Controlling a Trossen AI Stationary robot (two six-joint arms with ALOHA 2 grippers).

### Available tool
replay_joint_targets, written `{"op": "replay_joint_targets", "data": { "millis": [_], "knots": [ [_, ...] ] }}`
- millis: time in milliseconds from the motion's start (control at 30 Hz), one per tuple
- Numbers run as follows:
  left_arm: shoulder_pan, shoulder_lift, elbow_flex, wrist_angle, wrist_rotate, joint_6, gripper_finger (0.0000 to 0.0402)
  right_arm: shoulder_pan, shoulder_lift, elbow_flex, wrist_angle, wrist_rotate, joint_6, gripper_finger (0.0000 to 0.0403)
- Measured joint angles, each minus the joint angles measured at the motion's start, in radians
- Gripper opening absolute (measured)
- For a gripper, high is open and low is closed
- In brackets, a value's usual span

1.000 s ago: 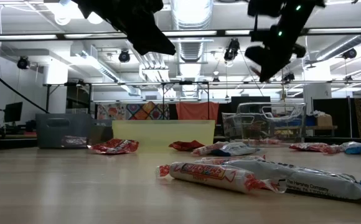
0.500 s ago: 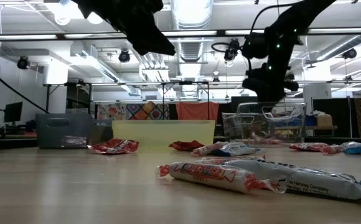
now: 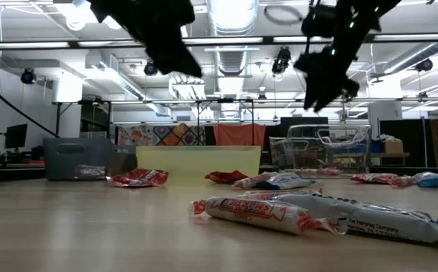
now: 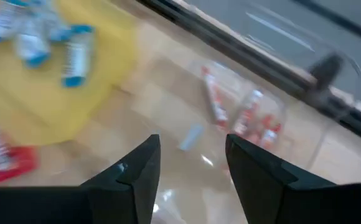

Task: Sort candy
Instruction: Put the red candy into the black bin

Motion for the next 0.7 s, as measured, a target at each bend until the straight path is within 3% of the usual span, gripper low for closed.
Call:
{"op": "replay_joint_targets", "data": {
  "millis": [200, 433, 533, 700],
  "knots": [
    [-0.023, 0.0, 0.0, -0.234, 0.0, -0.113, 0.007, 0.204, -0.103, -0.002, 0.02, 0.005, 0.004, 0.0155],
    [-0.093, 0.0, 0.0, -0.47, 0.001, -0.345, 0.007, 0.43, -0.11, -0.006, 0.075, 0.117, 0.023, 0.0137],
    [-0.137, 0.0, 0.0, -0.501, -0.009, -0.432, 0.007, 0.491, -0.097, -0.006, 0.097, 0.131, 0.027, 0.0131],
    [-0.191, 0.001, 0.0, -0.495, -0.11, -0.482, 0.0073, 0.559, -0.083, -0.006, 0.101, 0.131, 0.056, 0.0131]
  ]
}}
